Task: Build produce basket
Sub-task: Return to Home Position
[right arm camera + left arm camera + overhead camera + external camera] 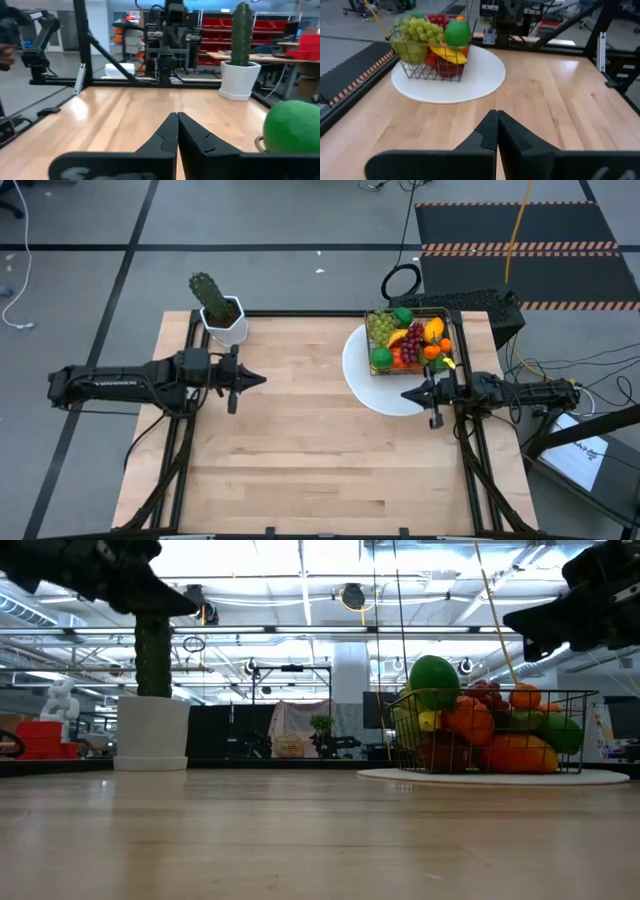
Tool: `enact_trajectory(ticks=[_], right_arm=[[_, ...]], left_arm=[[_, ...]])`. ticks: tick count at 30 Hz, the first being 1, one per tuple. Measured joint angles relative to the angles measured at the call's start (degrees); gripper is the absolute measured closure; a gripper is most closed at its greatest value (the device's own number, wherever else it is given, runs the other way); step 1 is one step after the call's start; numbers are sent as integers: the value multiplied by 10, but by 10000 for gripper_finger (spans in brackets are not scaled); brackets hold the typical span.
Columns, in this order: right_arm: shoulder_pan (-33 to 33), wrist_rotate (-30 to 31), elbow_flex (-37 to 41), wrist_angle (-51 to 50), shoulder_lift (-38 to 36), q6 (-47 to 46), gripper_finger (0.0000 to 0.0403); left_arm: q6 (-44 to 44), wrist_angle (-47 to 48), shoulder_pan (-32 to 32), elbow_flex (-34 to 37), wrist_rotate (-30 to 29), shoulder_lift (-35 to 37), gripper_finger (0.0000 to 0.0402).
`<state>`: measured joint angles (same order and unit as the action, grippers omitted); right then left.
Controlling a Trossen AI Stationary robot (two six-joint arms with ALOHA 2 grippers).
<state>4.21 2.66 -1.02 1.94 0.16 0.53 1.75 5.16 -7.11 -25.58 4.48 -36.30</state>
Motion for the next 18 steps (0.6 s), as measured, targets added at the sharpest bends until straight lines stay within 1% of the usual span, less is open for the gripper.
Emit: enact_trajectory(ticks=[5,8,15,18], right_arm=[[0,18,0,3,3,34,403],[0,18,0,5,3,47,403],[0,18,0,7,3,47,403],[0,18,0,8,3,47,403]], left_arm=[[25,-56,1,71,3,34,399],[41,-97,5,109,4,56,398],[32,-186,8,192,0,86,398],[31,-195,8,215,0,93,399]])
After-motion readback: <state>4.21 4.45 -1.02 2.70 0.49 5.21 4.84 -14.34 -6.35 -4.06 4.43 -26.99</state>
